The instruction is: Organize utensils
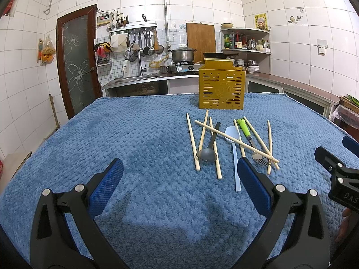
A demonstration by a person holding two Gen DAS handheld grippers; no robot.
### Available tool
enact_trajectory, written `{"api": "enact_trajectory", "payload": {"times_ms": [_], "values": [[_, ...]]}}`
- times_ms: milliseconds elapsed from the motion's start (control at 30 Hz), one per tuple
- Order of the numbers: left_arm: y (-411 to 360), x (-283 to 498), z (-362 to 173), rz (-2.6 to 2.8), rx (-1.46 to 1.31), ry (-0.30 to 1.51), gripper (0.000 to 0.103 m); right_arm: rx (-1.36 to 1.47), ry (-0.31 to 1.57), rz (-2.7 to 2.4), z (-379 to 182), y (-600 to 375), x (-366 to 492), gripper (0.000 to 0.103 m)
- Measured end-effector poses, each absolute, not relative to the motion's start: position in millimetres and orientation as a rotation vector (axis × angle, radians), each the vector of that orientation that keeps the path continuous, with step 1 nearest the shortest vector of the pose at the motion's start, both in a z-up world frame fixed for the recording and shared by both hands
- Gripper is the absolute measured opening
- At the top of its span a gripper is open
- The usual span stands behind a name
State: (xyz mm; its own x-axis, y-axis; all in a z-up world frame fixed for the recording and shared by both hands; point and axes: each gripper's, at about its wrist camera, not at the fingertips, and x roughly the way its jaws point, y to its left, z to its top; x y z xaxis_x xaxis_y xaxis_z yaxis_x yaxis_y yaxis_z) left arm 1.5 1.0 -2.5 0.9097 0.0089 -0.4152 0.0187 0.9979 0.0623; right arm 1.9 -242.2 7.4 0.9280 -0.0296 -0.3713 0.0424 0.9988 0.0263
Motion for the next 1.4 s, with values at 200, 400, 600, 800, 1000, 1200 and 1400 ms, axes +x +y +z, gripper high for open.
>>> {"api": "enact_trajectory", "payload": {"times_ms": [200, 400, 600, 800, 1000, 1200, 1400], "values": [[0.3, 1.0, -2.3, -0.005, 0.065, 0.429, 0.098, 0.035, 0.380, -0.038, 7.8, -242.5, 1.6, 0.099], [0.3, 1.1, -2.6, -0.005, 0.065, 0.429, 0.098, 0.035, 0.383, -0.037, 7.3, -242.7, 1.8, 0.099], [0.8, 0.7, -6.2, -0.010, 0.063, 0.432, 0.098, 0.035, 0.386, -0.040, 5.6, -242.6, 2.8, 0.099], [-4.9, 4.3, -11.6, -0.011, 0.064, 0.435, 0.098, 0.037, 0.386, -0.043, 5.2, -242.0, 3.0, 0.099], [-5.2, 4.4, -11.6, -0.011, 0.065, 0.434, 0.098, 0.038, 0.387, -0.043, 4.5, -242.0, 3.0, 0.099], [-5.5, 4.6, -11.6, -0.011, 0.067, 0.430, 0.098, 0.040, 0.388, -0.043, 4.4, -240.9, 4.2, 0.099], [-2.9, 8.0, -7.2, -0.015, 0.061, 0.461, 0.098, 0.049, 0.409, -0.032, 6.2, -242.1, 7.2, 0.099]]}}
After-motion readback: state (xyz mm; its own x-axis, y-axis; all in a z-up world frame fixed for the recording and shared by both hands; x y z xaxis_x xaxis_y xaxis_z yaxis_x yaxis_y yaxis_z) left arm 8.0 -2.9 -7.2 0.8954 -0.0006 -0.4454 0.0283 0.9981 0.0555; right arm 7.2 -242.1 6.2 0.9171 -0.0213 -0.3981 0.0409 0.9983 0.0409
